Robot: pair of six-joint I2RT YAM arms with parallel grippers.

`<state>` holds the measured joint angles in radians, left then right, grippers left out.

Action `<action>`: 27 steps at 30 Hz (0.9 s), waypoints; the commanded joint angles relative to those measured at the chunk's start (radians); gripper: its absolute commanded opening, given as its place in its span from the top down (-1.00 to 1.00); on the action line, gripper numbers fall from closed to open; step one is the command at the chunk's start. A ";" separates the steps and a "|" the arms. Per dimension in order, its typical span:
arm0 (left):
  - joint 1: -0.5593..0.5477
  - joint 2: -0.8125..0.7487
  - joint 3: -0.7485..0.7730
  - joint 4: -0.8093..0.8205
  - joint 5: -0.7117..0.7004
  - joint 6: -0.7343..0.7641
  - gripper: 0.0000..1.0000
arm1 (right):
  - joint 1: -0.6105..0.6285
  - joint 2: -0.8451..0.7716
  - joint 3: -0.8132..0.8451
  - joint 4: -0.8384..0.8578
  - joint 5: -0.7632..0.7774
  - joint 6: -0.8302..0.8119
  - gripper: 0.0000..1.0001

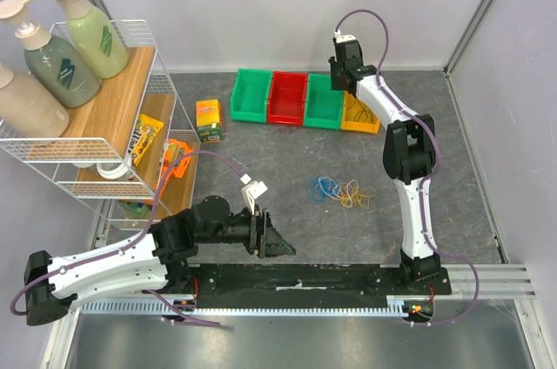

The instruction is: Untangle the cables

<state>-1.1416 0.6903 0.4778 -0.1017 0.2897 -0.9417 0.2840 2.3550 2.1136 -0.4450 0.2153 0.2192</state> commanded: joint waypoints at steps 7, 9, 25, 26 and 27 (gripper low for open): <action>-0.012 -0.020 0.022 0.043 -0.006 -0.006 -0.45 | -0.054 -0.206 -0.093 0.022 -0.048 0.089 -0.04; -0.013 -0.020 0.022 0.043 -0.004 -0.005 -0.45 | -0.083 -0.229 -0.160 0.038 -0.120 0.120 0.00; -0.018 0.005 0.030 0.056 0.003 -0.005 -0.45 | -0.146 -0.215 -0.360 0.149 -0.212 0.101 0.41; -0.017 0.006 0.030 0.056 0.002 -0.006 -0.45 | -0.144 -0.217 -0.362 0.150 -0.212 0.101 0.47; -0.018 0.006 0.027 0.056 0.002 -0.006 -0.45 | -0.146 -0.223 -0.366 0.149 -0.212 0.101 0.56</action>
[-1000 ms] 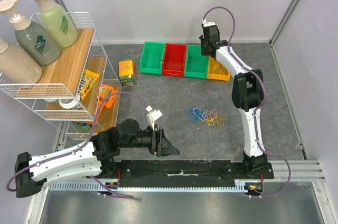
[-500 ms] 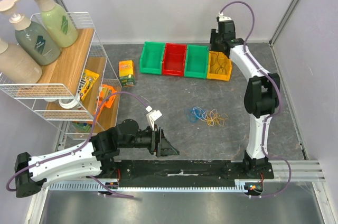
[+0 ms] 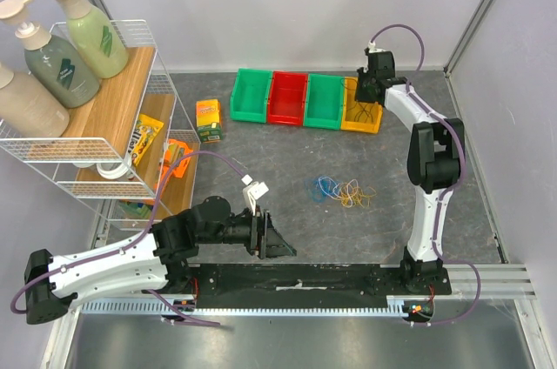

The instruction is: Untangle the cables

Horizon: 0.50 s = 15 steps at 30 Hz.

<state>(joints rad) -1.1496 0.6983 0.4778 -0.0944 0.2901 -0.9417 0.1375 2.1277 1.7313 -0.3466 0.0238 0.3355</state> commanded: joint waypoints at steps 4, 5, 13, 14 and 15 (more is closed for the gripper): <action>-0.012 0.009 0.033 0.048 0.000 -0.006 -0.45 | 0.001 -0.057 -0.035 0.034 0.022 -0.012 1.00; -0.012 0.012 0.033 0.050 0.000 -0.006 -0.45 | 0.004 -0.089 -0.061 0.029 0.045 -0.012 1.00; -0.018 0.050 0.035 0.087 0.014 -0.003 -0.45 | 0.004 -0.255 -0.297 0.021 0.252 -0.024 1.00; -0.019 0.056 0.039 0.085 0.015 -0.002 -0.45 | 0.004 -0.259 -0.306 0.034 0.255 -0.029 1.00; -0.021 0.059 0.041 0.088 0.018 0.000 -0.45 | 0.004 -0.253 -0.303 0.041 0.245 -0.039 1.00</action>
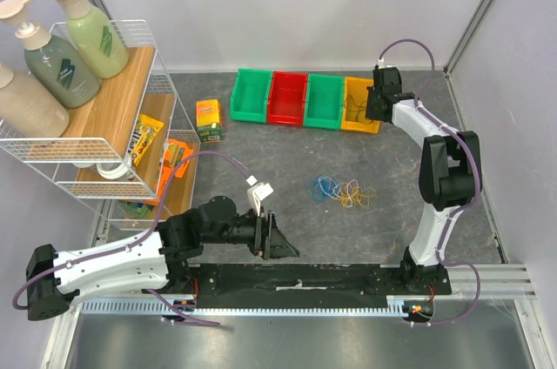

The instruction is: Untangle the cables

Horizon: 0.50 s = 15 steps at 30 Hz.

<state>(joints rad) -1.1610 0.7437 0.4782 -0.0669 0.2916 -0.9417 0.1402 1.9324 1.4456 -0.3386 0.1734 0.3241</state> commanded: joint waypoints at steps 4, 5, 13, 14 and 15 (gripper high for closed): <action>-0.014 0.026 0.051 0.062 0.015 0.003 -0.45 | 0.007 0.023 0.068 0.023 0.090 -0.033 1.00; -0.014 0.023 0.051 0.064 0.015 0.001 -0.45 | 0.015 0.045 0.093 0.024 0.104 -0.040 1.00; -0.023 -0.004 0.033 0.046 -0.005 -0.011 -0.45 | 0.160 0.238 0.301 0.009 0.633 -0.265 1.00; -0.022 -0.006 0.033 0.042 -0.008 -0.008 -0.45 | 0.170 0.256 0.320 0.009 0.691 -0.284 1.00; -0.022 -0.003 0.034 0.042 -0.008 -0.009 -0.45 | 0.173 0.279 0.335 0.009 0.722 -0.302 1.00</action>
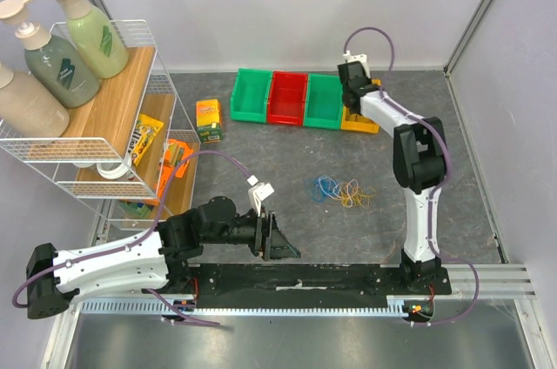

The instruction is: Untangle the cables

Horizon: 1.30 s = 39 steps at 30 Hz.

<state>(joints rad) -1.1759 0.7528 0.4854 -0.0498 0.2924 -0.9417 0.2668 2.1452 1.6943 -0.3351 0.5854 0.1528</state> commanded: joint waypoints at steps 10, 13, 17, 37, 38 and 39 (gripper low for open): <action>-0.010 0.043 0.056 0.028 0.010 0.009 -0.45 | 0.040 0.010 -0.030 -0.033 0.357 -0.046 1.00; -0.010 0.048 0.056 0.031 0.011 0.012 -0.45 | 0.028 -0.045 -0.093 -0.022 0.285 -0.029 1.00; -0.011 0.046 0.053 0.036 0.011 0.015 -0.45 | 0.029 -0.065 -0.110 0.005 0.153 -0.058 1.00; -0.016 0.026 0.058 -0.001 -0.019 0.020 -0.46 | 0.011 -0.293 -0.118 -0.185 -0.098 0.143 -0.47; -0.016 0.036 0.064 -0.001 -0.018 0.024 -0.46 | 0.015 -0.347 -0.213 -0.168 -0.123 0.168 -0.52; -0.016 0.043 0.064 0.001 -0.018 0.026 -0.46 | 0.025 -0.399 -0.288 -0.133 -0.175 0.188 -0.53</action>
<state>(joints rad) -1.1858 0.7712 0.4988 -0.0586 0.2886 -0.9409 0.2821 1.9724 1.5925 -0.4675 0.4831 0.2230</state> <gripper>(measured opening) 0.728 0.749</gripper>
